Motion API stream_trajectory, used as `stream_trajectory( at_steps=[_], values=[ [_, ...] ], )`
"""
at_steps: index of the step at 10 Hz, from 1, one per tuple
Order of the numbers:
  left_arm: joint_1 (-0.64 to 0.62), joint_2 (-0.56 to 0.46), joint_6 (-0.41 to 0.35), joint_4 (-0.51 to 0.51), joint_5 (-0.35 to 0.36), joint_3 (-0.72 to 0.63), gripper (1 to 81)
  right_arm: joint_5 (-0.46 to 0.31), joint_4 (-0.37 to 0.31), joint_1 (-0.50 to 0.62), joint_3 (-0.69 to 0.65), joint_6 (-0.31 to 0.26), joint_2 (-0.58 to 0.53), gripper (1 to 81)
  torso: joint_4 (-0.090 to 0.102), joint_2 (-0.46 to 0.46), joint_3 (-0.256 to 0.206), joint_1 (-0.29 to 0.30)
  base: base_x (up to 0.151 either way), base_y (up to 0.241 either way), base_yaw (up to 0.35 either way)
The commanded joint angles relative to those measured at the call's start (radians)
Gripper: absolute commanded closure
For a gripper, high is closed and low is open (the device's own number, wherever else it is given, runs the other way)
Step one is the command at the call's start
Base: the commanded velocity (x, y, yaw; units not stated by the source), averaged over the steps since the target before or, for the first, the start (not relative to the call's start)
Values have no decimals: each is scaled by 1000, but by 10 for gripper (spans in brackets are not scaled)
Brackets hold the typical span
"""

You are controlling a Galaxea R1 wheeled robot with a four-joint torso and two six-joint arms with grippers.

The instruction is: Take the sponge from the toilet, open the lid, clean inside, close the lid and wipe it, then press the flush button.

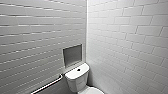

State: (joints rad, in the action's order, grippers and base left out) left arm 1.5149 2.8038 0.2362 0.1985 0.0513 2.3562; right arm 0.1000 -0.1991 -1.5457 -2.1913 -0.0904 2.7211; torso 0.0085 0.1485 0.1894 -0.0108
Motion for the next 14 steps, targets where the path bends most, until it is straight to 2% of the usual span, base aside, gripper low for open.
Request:
stream_trajectory(
  at_steps=[1, 14],
  values=[
    [-40, -12, -1, -8, -48, -14, 10, -63, -11, 38, 13, 1, -15, 811, 0, 0, 0, 0, 88, 0, 0],
    [-40, -12, 0, -8, -47, -14, 10, -62, -9, 35, 7, 3, -12, 811, 0, 0, 0, 0, 96, 0, 0]
  ],
)
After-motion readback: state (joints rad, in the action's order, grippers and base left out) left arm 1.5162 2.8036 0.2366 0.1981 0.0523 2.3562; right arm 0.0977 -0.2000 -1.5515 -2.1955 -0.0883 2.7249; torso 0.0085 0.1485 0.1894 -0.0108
